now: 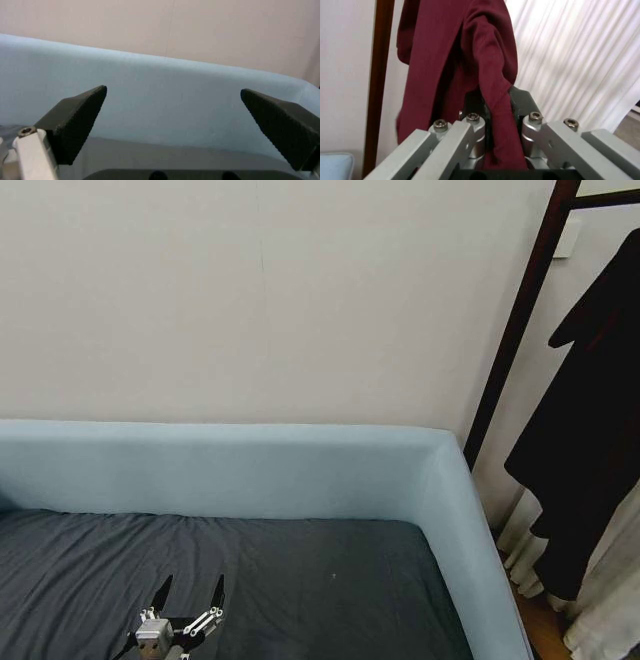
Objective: Pick up the clothes from the sofa and hang them on the clothes hanger.
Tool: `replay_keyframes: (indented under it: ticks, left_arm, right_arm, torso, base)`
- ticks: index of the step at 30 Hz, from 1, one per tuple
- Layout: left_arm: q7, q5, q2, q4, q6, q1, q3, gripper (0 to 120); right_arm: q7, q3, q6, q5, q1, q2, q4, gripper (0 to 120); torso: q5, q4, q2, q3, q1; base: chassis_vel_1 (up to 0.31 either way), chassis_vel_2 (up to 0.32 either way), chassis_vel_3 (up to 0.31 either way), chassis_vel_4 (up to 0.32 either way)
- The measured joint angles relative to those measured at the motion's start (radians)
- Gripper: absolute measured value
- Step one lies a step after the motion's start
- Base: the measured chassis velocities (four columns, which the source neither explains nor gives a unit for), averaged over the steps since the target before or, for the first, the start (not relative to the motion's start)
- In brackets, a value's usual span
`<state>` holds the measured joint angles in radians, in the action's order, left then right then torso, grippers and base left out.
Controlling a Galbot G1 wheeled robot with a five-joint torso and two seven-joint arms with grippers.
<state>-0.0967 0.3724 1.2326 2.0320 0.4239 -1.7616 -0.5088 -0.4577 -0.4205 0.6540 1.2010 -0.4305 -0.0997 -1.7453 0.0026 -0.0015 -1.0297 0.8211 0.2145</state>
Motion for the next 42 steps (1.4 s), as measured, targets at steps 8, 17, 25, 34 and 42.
replay_keyframes:
  ticks: [8, 17, 25, 34, 42]
  left_arm:
    - [0.0, 0.0, 0.0, 0.0, 0.0, 0.0, 0.0, 100]
    - [0.0, 0.0, 0.0, 0.0, 0.0, 0.0, 0.0, 100]
    - [0.0, 0.0, 0.0, 0.0, 0.0, 0.0, 0.0, 100]
    - [0.0, 0.0, 0.0, 0.0, 0.0, 0.0, 0.0, 100]
    - [0.0, 0.0, 0.0, 0.0, 0.0, 0.0, 0.0, 100]
  right_arm:
    - [-0.035, 0.0, -0.018, 0.049, 0.012, -0.035, -0.016, 7]
    - [-0.21, 0.016, 0.031, 0.273, 0.112, -0.032, -0.082, 7]
    - [-0.249, -0.033, -0.002, 0.404, 0.081, 0.006, -0.137, 7]
    - [-0.09, -0.126, -0.007, 0.162, -0.06, -0.065, -0.169, 7]
    - [0.102, -0.118, -0.106, -0.177, -0.059, -0.268, -0.055, 7]
  torso:
    - [0.0002, 0.0001, 0.0, 0.0, 0.0]
    - [-0.0003, 0.0, 0.0, 0.0, 0.0]
    - [0.0, -0.0002, 0.0, 0.0, 0.0]
    - [0.0, 0.0005, 0.0, 0.0, 0.0]
    - [0.0, 0.0, 0.0, 0.0, 0.0]
  base:
    - [0.0, 0.0, 0.0, 0.0]
    - [0.0, 0.0, 0.0, 0.0]
    - [0.0, 0.0, 0.0, 0.0]
    - [0.0, 0.0, 0.0, 0.0]
    - [0.0, 0.0, 0.0, 0.0]
